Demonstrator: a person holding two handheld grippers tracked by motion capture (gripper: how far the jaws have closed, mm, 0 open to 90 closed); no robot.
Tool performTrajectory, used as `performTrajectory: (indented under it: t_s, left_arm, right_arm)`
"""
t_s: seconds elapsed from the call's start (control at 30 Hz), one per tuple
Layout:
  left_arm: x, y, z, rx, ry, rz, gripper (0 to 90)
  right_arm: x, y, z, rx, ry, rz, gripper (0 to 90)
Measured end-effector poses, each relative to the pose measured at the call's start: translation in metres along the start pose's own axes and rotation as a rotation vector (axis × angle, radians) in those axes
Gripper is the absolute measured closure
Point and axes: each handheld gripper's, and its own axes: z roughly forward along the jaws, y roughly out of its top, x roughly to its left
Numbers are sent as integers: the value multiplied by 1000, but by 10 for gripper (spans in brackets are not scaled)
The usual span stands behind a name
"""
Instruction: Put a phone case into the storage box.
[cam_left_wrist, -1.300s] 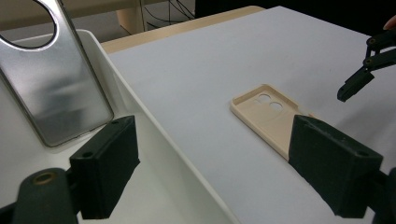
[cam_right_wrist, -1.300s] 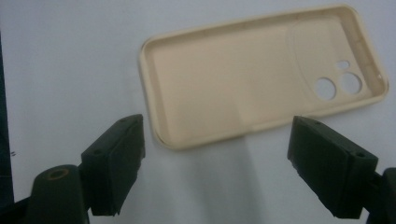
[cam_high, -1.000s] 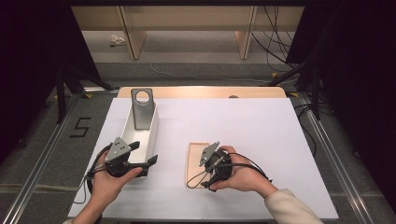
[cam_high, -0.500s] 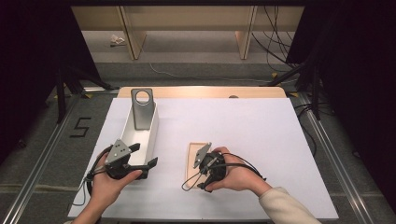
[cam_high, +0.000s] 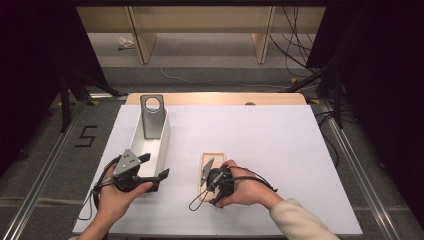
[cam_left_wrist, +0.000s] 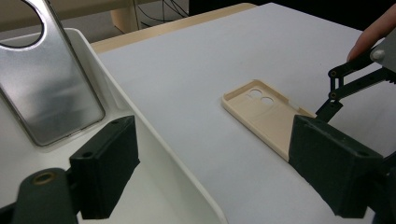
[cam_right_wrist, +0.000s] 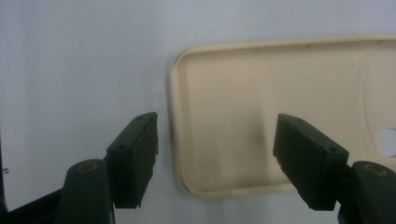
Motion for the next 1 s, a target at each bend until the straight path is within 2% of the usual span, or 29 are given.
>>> performTrajectory:
  t_s: [0.23,0.27,0.4,0.73,0.87,1.0]
  left_arm:
    - [0,0,0,-1,-1,0,155]
    - [0,0,1,-1,-1,0,155]
    - [-1,0,1,-1,-2,0,155]
    - [-1,0,1,0,-5,0,155]
    - [-1,0,1,0,-4,-1,155]
    - [-1,0,1,1,-5,1,155]
  right_arm:
    - [3,5,2,34,-13,-17,361]
    - [4,5,4,24,-17,-25,363]
    - [5,7,5,48,-24,-48,383]
    - [7,12,7,78,-19,-71,422]
    - [8,14,7,90,-13,-77,458]
    - [10,17,7,102,-4,-95,537]
